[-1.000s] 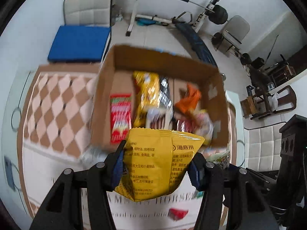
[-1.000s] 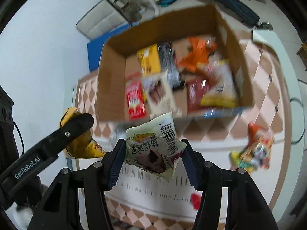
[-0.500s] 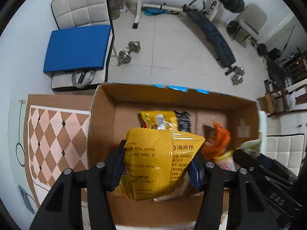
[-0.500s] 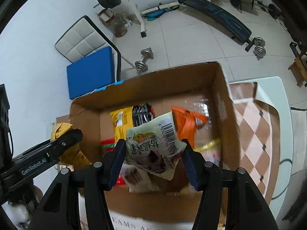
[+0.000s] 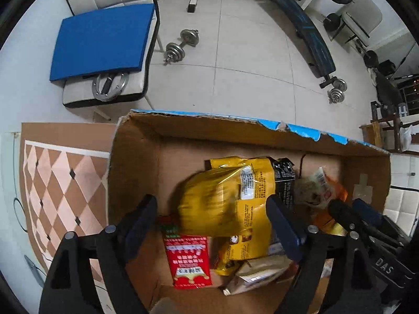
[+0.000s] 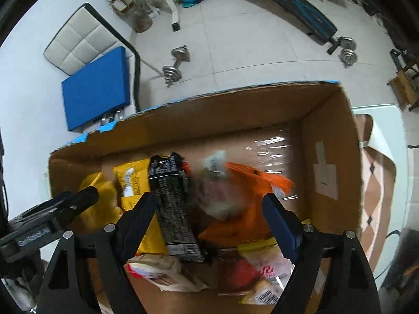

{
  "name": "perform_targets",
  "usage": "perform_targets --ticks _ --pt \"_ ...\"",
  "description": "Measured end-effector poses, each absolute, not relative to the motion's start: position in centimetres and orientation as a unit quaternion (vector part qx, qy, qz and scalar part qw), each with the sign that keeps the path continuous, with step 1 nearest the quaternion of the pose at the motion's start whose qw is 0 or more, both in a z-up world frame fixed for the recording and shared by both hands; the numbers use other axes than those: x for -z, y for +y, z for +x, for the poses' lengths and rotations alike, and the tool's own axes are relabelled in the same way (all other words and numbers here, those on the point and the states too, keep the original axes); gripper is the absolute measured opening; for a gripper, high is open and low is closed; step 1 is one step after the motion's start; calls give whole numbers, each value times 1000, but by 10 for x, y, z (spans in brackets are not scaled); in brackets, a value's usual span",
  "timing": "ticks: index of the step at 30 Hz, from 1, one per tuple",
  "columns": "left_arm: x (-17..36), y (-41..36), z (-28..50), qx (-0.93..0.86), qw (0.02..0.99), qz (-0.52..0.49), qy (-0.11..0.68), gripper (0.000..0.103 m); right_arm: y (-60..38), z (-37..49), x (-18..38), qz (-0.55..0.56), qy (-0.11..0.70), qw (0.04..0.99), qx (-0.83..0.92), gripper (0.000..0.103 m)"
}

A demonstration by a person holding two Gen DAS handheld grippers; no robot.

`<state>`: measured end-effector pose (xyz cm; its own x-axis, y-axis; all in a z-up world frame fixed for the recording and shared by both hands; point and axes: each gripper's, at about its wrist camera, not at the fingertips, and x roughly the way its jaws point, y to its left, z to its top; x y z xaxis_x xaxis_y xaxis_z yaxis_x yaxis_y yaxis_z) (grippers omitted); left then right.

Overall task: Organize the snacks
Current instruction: 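Carry both bags over the box, lower them in and open both tools, then grasp the white packet with the left tool while the right tool grasps the orange CUICUIJIAO bag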

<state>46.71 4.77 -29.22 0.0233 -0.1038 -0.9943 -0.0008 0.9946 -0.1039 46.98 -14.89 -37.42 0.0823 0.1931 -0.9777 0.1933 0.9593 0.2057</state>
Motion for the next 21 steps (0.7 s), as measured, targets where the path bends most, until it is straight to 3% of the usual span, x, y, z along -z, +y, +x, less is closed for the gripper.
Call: perform_targets --ticks 2,4,21 --pt "292 48 466 41 715 -45 697 86 -148 468 373 136 679 721 0 89" --pt "291 48 465 46 714 -49 697 94 -146 465 370 125 680 723 -1 90" --pt "228 48 402 25 790 -7 613 94 -141 402 317 80 640 764 9 95"
